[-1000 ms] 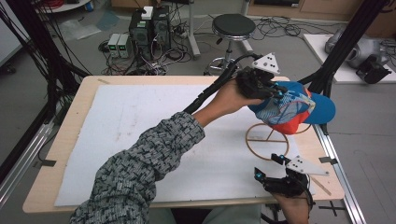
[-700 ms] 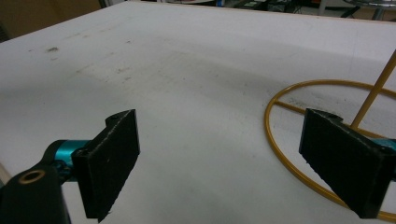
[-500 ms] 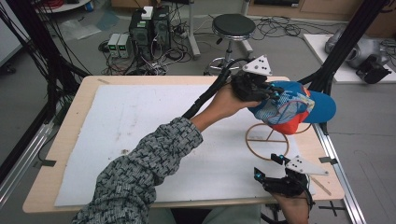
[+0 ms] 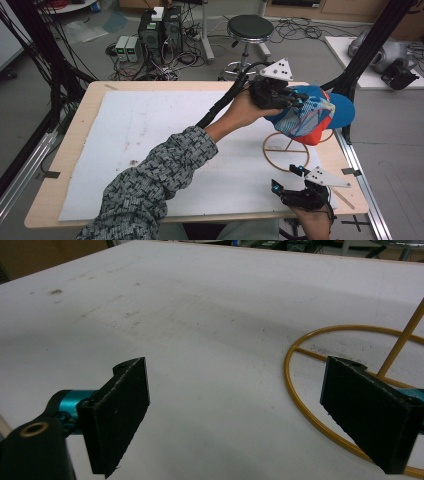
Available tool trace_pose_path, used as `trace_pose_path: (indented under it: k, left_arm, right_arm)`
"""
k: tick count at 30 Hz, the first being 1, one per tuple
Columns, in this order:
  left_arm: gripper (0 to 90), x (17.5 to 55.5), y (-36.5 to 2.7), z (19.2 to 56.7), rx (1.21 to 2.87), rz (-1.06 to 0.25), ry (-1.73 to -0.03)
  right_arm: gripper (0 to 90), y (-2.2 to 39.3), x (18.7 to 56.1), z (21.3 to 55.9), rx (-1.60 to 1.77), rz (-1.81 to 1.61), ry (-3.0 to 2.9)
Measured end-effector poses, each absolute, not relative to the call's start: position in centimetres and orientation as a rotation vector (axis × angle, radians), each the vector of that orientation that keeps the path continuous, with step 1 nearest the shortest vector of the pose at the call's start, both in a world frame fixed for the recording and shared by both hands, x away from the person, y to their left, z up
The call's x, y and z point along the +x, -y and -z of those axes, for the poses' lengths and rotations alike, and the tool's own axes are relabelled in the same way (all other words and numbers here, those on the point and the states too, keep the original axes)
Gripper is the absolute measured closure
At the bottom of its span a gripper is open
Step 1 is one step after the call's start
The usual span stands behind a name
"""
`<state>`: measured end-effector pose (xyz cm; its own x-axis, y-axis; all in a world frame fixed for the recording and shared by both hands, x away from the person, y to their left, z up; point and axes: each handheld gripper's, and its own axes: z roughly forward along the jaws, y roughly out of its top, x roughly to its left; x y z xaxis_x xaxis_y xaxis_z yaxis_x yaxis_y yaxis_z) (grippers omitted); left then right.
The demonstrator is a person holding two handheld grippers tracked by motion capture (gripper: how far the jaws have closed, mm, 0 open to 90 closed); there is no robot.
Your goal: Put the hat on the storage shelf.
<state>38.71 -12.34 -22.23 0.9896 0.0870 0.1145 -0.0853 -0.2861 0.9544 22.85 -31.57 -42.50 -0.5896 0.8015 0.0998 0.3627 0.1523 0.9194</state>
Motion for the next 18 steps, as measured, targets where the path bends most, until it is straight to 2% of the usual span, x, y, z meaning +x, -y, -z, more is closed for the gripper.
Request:
trace_pose_path:
  k: [18]
  left_arm:
    - [88.8, 40.1, 13.5, 23.9, 1.823, -0.118, -0.053]
  right_arm:
    - [11.4, 31.6, 22.8, 42.5, 1.108, -1.427, -2.023]
